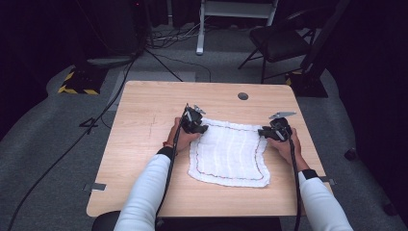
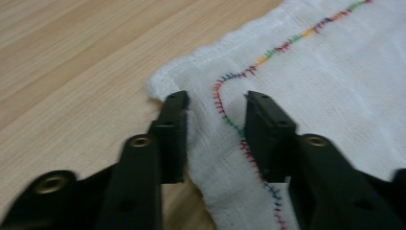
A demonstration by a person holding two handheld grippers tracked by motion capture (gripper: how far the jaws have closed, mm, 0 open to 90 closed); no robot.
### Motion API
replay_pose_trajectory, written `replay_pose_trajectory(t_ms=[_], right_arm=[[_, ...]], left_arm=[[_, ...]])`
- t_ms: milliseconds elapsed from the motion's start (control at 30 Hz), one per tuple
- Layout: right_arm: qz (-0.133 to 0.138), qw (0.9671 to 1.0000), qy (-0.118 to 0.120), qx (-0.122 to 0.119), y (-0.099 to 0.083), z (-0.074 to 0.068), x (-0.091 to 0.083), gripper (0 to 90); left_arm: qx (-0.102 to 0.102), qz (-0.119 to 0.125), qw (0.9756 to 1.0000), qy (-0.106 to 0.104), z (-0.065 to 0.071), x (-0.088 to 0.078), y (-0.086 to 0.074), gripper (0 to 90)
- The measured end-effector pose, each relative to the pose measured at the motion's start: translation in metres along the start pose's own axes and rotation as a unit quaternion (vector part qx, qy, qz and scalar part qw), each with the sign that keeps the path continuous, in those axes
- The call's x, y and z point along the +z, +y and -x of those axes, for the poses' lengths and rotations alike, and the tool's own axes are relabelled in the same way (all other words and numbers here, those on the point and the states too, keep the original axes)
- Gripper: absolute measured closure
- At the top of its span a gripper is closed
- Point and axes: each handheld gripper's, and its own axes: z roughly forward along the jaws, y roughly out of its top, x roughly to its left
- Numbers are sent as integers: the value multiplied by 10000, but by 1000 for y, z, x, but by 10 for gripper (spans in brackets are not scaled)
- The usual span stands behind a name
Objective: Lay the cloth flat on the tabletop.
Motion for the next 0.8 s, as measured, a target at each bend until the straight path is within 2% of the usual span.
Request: replay_pose_trajectory(t_ms=[33,100,167,267,333,400,467,633,700,800], right_arm=[[15,9999,-45,-106,0,-3,0,776],[85,9996,-75,-275,-1,-11,-3,820],[234,9991,-75,-340,2,-17,-9,836],[560,9967,-146,-577,10,-29,-29,845],[753,9948,-70,-683,14,-38,-40,848],[893,9919,-121,-893,21,-48,-53,850],[1039,9899,-120,-958,28,-53,-62,850],[1199,9872,-269,-1018,48,-57,-66,851],[1257,9859,-337,-1054,58,-56,-64,852],[1346,9840,-452,-1078,71,-52,-61,852]], left_arm=[[53,17,10000,-68,2,-1,-2,734],[196,0,9998,-69,5,-5,-5,810],[381,-12,9993,40,8,-12,-9,831],[505,197,9985,88,12,-29,-16,841],[524,438,9976,140,13,-47,-19,842],[548,628,9963,211,14,-62,-19,840],[591,842,9942,304,13,-79,-17,838],[607,1032,9917,474,6,-97,-9,836],[652,1064,9903,609,2,-100,-2,836],[590,1087,9893,779,-4,-99,7,833]])
